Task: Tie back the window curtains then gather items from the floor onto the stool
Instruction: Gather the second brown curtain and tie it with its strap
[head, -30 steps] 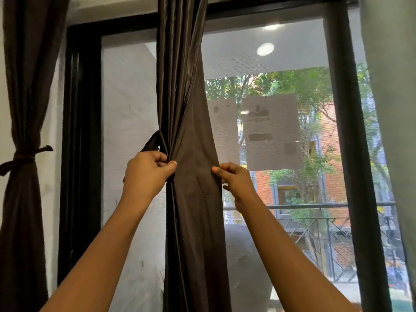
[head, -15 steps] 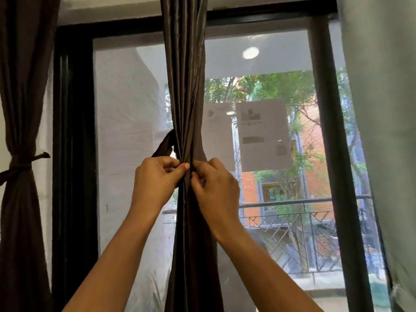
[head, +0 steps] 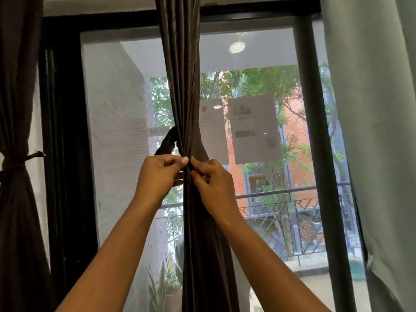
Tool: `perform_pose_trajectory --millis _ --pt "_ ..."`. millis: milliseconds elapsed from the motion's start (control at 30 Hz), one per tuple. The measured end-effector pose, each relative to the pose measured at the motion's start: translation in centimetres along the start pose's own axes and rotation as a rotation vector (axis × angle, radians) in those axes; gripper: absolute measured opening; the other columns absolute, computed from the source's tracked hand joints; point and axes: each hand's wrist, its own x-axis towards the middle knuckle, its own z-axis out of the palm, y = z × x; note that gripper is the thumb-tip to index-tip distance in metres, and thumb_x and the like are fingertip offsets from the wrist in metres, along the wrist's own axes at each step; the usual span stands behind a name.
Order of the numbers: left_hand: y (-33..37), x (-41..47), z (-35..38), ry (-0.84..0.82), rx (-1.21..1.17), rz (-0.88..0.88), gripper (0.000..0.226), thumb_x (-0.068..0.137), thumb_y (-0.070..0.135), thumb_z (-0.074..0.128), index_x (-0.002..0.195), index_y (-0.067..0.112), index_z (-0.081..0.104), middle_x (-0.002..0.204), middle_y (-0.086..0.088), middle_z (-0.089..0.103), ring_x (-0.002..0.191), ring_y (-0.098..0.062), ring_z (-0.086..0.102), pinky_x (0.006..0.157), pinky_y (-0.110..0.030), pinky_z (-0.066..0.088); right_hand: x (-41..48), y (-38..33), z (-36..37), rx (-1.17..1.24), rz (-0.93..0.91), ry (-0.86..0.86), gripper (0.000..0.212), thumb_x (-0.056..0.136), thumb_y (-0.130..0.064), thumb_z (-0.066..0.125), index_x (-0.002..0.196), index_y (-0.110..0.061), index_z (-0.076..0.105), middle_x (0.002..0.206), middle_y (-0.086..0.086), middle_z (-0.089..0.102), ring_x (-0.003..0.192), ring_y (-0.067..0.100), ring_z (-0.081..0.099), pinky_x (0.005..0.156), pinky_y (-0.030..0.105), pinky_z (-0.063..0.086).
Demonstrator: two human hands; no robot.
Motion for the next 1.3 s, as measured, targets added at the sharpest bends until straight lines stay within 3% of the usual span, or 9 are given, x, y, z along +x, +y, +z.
perform_pose_trajectory --millis 333,433,533,633,733,867,933,1067,1300 --pt "-2.1 2.6 0.8 -0.003 0.142 0.020 0.019 0.084 0.024 0.072 0.078 0.006 0.073 0.078 -0.017 0.072 0.076 -0.031 0.071 0.077 -0.047 0.059 0.9 4.5 -1.7 0.045 -0.111 -0.307 0.031 0.094 -0.013 0.051 0.122 -0.019 0.063 0.098 0.003 0.056 0.088 0.014 0.056 0.076 0.021 0.045" --pt "-3.7 3.4 1.2 0.052 0.251 0.058 0.019 0.086 0.025 0.068 0.074 0.010 0.070 0.074 -0.017 0.070 0.074 -0.031 0.069 0.074 -0.050 0.058 2.7 7.1 -1.8 0.138 0.114 -0.140 0.025 0.092 -0.010 0.051 0.103 -0.019 0.073 0.102 0.002 0.066 0.090 0.010 0.061 0.086 0.023 0.051" --pt "-4.8 3.8 1.6 0.105 0.312 0.077 0.016 0.088 0.025 0.066 0.077 0.013 0.069 0.076 -0.011 0.071 0.076 -0.027 0.069 0.076 -0.050 0.058 5.1 9.7 -1.1 0.183 0.324 -0.033 0.023 0.095 -0.015 0.050 0.111 -0.019 0.067 0.115 0.002 0.066 0.102 0.012 0.060 0.096 0.029 0.048" --pt "-5.3 3.9 1.4 0.144 0.336 0.081 0.011 0.089 0.024 0.065 0.080 0.017 0.068 0.080 -0.007 0.071 0.080 -0.024 0.068 0.077 -0.046 0.058 7.5 11.6 0.4 0.428 0.550 -0.261 0.042 0.093 -0.028 0.056 0.133 -0.019 0.046 0.133 0.003 0.051 0.123 0.022 0.048 0.098 0.037 0.040" --pt "-5.9 4.1 1.1 0.176 0.359 0.077 0.009 0.089 0.025 0.066 0.080 0.024 0.068 0.081 -0.004 0.071 0.082 -0.023 0.069 0.078 -0.045 0.058 8.8 13.0 1.7 0.632 0.683 -0.497 0.048 0.087 -0.040 0.063 0.127 -0.021 0.048 0.120 0.000 0.058 0.113 0.019 0.053 0.091 0.041 0.043" --pt "-6.3 3.9 0.7 0.232 0.377 0.080 0.007 0.085 0.032 0.070 0.080 0.027 0.069 0.079 -0.002 0.071 0.081 -0.021 0.069 0.079 -0.049 0.057 8.5 13.1 2.0 0.731 0.497 -0.306 0.003 0.084 -0.015 0.068 0.084 -0.016 0.065 0.083 0.002 0.067 0.079 0.014 0.062 0.065 0.022 0.050" --pt "-6.3 3.8 1.1 0.275 0.370 0.080 0.016 0.077 0.042 0.070 0.081 0.026 0.070 0.078 0.000 0.072 0.080 -0.021 0.070 0.078 -0.049 0.057 7.9 12.9 1.4 0.685 0.362 -0.129 0.012 0.081 -0.010 0.071 0.075 -0.018 0.065 0.073 0.001 0.066 0.069 0.013 0.061 0.060 0.021 0.052" --pt "-6.4 3.6 2.8 0.329 0.394 0.098 0.015 0.082 0.034 0.072 0.088 0.020 0.073 0.078 0.001 0.072 0.078 -0.017 0.071 0.077 -0.046 0.058 5.4 11.0 0.4 0.324 0.103 0.053 0.007 0.083 -0.024 0.068 0.089 -0.026 0.066 0.079 -0.010 0.065 0.066 0.005 0.060 0.062 0.025 0.052" --pt "-5.6 2.1 5.3 0.435 0.449 0.212 0.009 0.082 0.028 0.072 0.089 0.024 0.073 0.076 0.012 0.071 0.071 -0.001 0.068 0.069 -0.022 0.057 3.1 8.4 -0.6 0.138 -0.220 0.158 0.007 0.086 -0.027 0.065 0.092 -0.023 0.063 0.085 -0.012 0.059 0.068 0.005 0.059 0.059 0.028 0.052"
